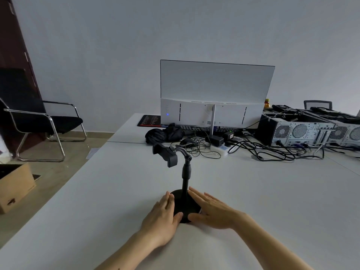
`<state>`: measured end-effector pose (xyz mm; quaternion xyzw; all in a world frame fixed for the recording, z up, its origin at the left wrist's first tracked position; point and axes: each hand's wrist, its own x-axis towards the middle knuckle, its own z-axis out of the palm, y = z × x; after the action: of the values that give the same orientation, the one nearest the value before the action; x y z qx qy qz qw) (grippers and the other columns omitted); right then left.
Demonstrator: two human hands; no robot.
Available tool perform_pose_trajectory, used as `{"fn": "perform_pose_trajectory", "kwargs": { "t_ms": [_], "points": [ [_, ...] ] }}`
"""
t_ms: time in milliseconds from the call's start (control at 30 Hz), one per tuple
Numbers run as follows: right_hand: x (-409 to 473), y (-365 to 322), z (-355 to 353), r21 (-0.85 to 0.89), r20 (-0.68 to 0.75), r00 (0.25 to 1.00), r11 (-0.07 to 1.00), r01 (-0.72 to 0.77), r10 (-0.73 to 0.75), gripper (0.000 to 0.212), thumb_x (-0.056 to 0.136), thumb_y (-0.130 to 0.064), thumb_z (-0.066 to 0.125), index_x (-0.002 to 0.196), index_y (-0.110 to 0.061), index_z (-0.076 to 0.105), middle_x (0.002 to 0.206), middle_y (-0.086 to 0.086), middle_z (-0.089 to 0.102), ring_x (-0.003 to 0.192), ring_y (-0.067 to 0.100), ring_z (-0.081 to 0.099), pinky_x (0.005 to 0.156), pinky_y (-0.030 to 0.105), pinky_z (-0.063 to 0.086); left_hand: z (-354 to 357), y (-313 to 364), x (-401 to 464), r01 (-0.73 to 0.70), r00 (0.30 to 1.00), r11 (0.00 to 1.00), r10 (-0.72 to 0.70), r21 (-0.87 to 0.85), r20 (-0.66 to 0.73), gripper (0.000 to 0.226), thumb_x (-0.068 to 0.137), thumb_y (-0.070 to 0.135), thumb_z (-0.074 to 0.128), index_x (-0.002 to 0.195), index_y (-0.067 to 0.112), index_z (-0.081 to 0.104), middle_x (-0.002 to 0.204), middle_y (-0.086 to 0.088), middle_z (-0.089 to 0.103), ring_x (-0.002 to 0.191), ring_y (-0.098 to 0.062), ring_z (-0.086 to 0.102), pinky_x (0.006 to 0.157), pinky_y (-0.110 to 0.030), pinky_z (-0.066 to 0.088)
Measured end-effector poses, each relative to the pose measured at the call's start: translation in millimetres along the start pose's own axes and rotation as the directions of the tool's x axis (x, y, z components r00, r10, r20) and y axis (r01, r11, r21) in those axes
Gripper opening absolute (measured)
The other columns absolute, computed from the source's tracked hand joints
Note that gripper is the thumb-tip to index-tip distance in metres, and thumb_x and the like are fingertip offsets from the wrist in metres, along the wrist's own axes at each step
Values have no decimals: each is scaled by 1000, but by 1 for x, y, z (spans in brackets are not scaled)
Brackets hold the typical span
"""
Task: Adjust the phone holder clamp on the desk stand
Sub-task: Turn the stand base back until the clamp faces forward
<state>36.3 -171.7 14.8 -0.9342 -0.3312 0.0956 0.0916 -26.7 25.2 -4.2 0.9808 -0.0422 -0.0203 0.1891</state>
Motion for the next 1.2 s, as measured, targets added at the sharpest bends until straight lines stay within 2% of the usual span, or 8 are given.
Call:
{"fn": "perform_pose_trajectory", "kwargs": {
  "t_ms": [100,233,400,533,700,833,1033,1200],
  "points": [
    [-4,-2,4,11,-32,999,1000,-8,9,86,87,-71,29,153,-29,-6,164,-10,-9,149,4,-6,114,20,-8,-9,-7,4,-30,1000,999,30,25,5,71,98,51,23,152,12,-2,163,-4,-8,150,-17,-4,118,-27,-1],
    [-12,-10,14,36,-145,986,996,-78,82,85,90,-71,24,154,-22,-5,164,-6,-8,149,7,-6,117,22,-6,-24,-20,15,-130,989,991,131,-15,76,69,99,49,23,152,15,-4,162,2,-14,148,-9,-11,116,-23,-7],
    [-16,-36,31,106,-205,956,975,-193,211,80,96,-63,24,154,-15,-3,165,1,-7,150,12,-9,118,27,-6,-33,-30,33,-210,960,974,222,-84,171,67,100,46,27,152,20,-6,161,8,-13,145,-3,-12,117,-22,-6],
    [-13,-52,38,180,-219,927,946,-268,304,79,97,-60,26,154,-11,-1,165,4,-6,151,16,-8,120,30,-2,-34,-31,40,-265,937,962,274,-67,218,67,100,44,30,152,20,-4,162,7,-11,148,-7,-7,119,-23,-4],
    [-10,-60,42,153,-221,913,937,-315,343,81,97,-60,27,153,-10,-3,164,7,-8,151,18,-9,120,31,-3,-31,-33,38,-283,930,955,296,-91,219,67,100,43,32,153,21,-2,162,8,-8,148,-5,-4,120,-23,0],
    [-9,-59,45,97,-229,914,943,-320,334,79,98,-57,25,153,-10,-5,164,7,-11,151,18,-11,119,31,-5,-27,-33,35,-247,943,964,262,-94,203,67,99,46,31,153,23,-2,163,9,-7,149,-9,-3,122,-33,5],
    [-11,-41,39,27,-213,955,979,-203,204,77,97,-57,24,154,-12,-3,164,5,-8,150,15,-10,118,28,-8,-20,-25,22,-170,973,982,180,-77,147,71,98,51,30,153,20,-3,163,7,-9,149,-9,-4,121,-28,4],
    [-12,-17,20,-37,-156,987,998,-49,42,75,96,-57,27,154,-18,-1,164,-2,-6,138,-4,-18,112,17,-13,-12,-5,8,-74,994,997,73,18,80,77,96,54,28,152,11,-6,163,-6,-10,150,-19,-3,120,-31,5]
  ]
}}
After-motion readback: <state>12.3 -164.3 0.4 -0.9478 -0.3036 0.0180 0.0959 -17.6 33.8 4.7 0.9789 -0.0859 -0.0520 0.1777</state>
